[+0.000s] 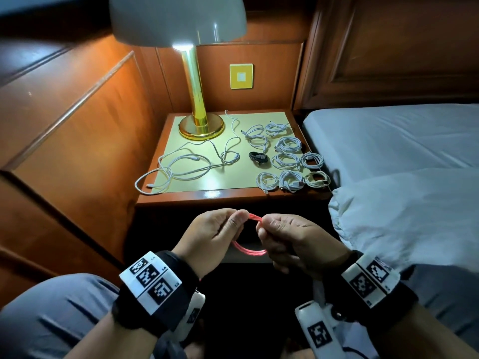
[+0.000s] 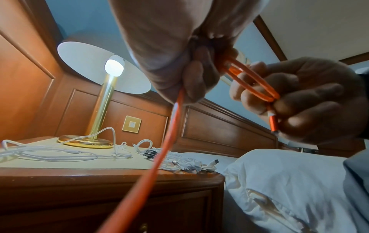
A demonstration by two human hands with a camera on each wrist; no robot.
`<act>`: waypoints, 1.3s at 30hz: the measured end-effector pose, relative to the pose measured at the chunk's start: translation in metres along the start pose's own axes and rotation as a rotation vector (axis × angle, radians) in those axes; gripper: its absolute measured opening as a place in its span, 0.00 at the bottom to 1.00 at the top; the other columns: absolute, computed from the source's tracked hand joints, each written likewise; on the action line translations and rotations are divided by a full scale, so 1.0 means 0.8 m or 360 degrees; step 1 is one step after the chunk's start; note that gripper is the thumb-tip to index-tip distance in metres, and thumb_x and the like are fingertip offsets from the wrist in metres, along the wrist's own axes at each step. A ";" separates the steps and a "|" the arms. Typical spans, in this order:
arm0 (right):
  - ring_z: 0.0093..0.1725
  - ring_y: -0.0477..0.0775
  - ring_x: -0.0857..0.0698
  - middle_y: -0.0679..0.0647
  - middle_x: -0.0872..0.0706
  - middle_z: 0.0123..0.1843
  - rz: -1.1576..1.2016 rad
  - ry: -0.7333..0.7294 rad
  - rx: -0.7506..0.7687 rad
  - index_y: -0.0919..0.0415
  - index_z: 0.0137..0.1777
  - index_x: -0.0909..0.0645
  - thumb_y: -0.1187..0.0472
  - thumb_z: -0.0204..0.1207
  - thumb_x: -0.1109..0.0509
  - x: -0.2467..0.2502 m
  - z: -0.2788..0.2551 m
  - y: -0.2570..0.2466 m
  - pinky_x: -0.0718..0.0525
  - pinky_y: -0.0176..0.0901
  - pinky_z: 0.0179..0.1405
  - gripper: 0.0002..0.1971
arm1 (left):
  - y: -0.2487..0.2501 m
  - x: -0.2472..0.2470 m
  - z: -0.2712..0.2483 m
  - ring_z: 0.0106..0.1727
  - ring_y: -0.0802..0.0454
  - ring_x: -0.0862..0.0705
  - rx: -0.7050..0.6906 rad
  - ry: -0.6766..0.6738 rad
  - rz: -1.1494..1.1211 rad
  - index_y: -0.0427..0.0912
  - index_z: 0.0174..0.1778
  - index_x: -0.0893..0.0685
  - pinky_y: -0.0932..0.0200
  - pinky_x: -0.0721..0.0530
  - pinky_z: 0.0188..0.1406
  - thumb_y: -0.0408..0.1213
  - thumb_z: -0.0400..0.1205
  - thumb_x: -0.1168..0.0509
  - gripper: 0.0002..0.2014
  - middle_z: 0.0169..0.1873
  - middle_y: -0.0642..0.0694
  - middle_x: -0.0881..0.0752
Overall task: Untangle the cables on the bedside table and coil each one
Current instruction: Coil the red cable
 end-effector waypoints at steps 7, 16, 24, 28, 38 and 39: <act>0.12 0.42 0.42 0.49 0.39 0.26 0.0532 0.0234 0.0238 0.58 0.40 0.27 0.53 0.85 0.40 0.030 -0.005 -0.029 0.34 0.34 0.16 0.13 | -0.015 0.052 0.007 0.29 0.54 0.25 0.0028 0.0331 -0.0008 0.48 0.52 0.20 0.58 0.25 0.31 0.44 0.85 0.35 0.05 0.31 0.52 0.19; 0.15 0.44 0.33 0.50 0.24 0.28 0.0626 0.0526 0.0477 0.59 0.43 0.24 0.53 0.82 0.39 0.063 -0.017 -0.044 0.30 0.39 0.22 0.11 | 0.005 0.042 0.002 0.41 0.51 0.18 -0.0385 0.0336 0.0587 0.41 0.47 0.13 0.59 0.19 0.46 0.41 0.84 0.35 0.08 0.41 0.49 0.16; 0.17 0.53 0.22 0.49 0.11 0.32 -0.0958 0.0419 0.0331 0.61 0.43 0.20 0.59 0.89 0.38 0.026 -0.015 -0.030 0.27 0.37 0.18 0.13 | 0.047 -0.011 -0.013 0.41 0.60 0.14 -0.0593 0.0046 0.0252 0.41 0.45 0.10 0.65 0.17 0.44 0.37 0.83 0.29 0.05 0.38 0.53 0.14; 0.15 0.47 0.37 0.53 0.32 0.23 -0.0571 0.0286 0.0016 0.62 0.38 0.23 0.58 0.90 0.42 0.023 -0.007 -0.006 0.39 0.32 0.12 0.18 | 0.033 0.011 -0.008 0.37 0.56 0.15 -0.0459 0.0171 0.0222 0.43 0.42 0.13 0.59 0.16 0.40 0.40 0.81 0.26 0.05 0.35 0.56 0.14; 0.12 0.40 0.46 0.48 0.41 0.21 0.0286 -0.0063 -0.0261 0.55 0.29 0.36 0.42 0.77 0.35 -0.008 -0.020 0.004 0.56 0.32 0.16 0.23 | 0.008 0.017 -0.005 0.43 0.53 0.09 -0.0133 0.0361 -0.0075 0.45 0.48 0.09 0.60 0.13 0.48 0.35 0.80 0.27 0.03 0.40 0.54 0.08; 0.12 0.40 0.46 0.47 0.41 0.20 0.0304 -0.0082 -0.0254 0.55 0.28 0.35 0.42 0.77 0.35 -0.010 -0.020 0.003 0.57 0.33 0.17 0.23 | 0.005 0.015 -0.006 0.42 0.52 0.09 -0.0083 0.0390 -0.0105 0.46 0.46 0.10 0.57 0.12 0.47 0.35 0.79 0.25 0.03 0.39 0.53 0.09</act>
Point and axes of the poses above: each hand's wrist, its own z-axis towards the middle knuckle, its own x-axis out of the back of the hand, y = z × x, the point moved 9 cm from there along z, towards the middle knuckle
